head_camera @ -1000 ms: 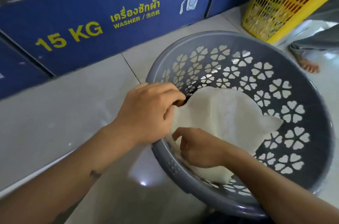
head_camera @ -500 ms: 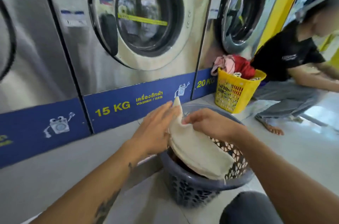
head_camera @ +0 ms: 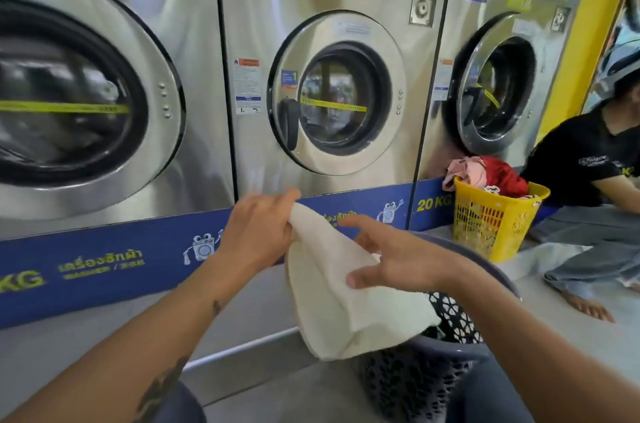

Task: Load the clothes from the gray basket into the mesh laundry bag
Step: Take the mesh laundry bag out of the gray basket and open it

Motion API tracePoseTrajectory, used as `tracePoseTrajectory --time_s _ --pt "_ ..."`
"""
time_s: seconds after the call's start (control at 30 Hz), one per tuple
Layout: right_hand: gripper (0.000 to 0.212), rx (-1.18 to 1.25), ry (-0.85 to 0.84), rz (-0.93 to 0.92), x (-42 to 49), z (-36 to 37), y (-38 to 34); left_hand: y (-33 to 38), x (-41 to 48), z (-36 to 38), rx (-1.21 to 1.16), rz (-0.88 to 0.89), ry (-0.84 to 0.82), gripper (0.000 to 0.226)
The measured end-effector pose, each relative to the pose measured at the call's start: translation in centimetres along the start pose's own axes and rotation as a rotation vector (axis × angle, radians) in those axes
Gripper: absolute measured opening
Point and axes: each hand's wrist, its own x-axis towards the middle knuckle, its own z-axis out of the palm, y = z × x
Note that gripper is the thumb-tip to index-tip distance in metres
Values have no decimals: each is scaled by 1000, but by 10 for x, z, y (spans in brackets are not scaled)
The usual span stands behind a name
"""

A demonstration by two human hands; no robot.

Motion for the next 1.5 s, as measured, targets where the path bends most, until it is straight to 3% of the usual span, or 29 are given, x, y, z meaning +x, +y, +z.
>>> tracePoseTrajectory --time_s 0.17,0.3,0.4,0.47,0.53,0.67,0.77,0.87,0.93,1.03,1.17,1.33,1.5 --pt "4 -1 105 -160 44 43 -22 -52 -21 -34 212 -88 21 16" --pt "9 170 78 -157 83 74 -29 -83 -44 -51 87 -30 -42 43" --pt "10 247 99 -136 111 84 -28 -88 -61 -50 -160 -26 -248 57" --pt "13 318 116 -90 128 91 -22 -89 -70 -40 -381 -148 -367 56" --pt "12 406 128 -13 141 100 -11 -91 -78 -26 -529 -250 -369 49" --pt "12 662 143 181 154 116 13 -95 -87 14 -520 -399 -361 28" --pt "34 704 -67 252 148 120 43 -98 -90 47 -548 -526 -377 18" --pt "43 530 -216 203 137 135 73 -100 -89 75 -598 -607 -425 18" --pt "28 386 -109 140 138 145 88 -99 -86 89 -590 -589 -487 21" --pt "15 361 22 118 149 150 102 -95 -79 102 -605 -490 -545 44" --pt "7 395 148 177 169 139 111 -83 -75 115 -588 -241 -454 64" --pt "19 270 303 213 197 118 120 -75 -70 137 -457 -19 -424 52" --pt "32 136 312 108 213 108 130 -76 -68 156 -499 -79 -415 35"
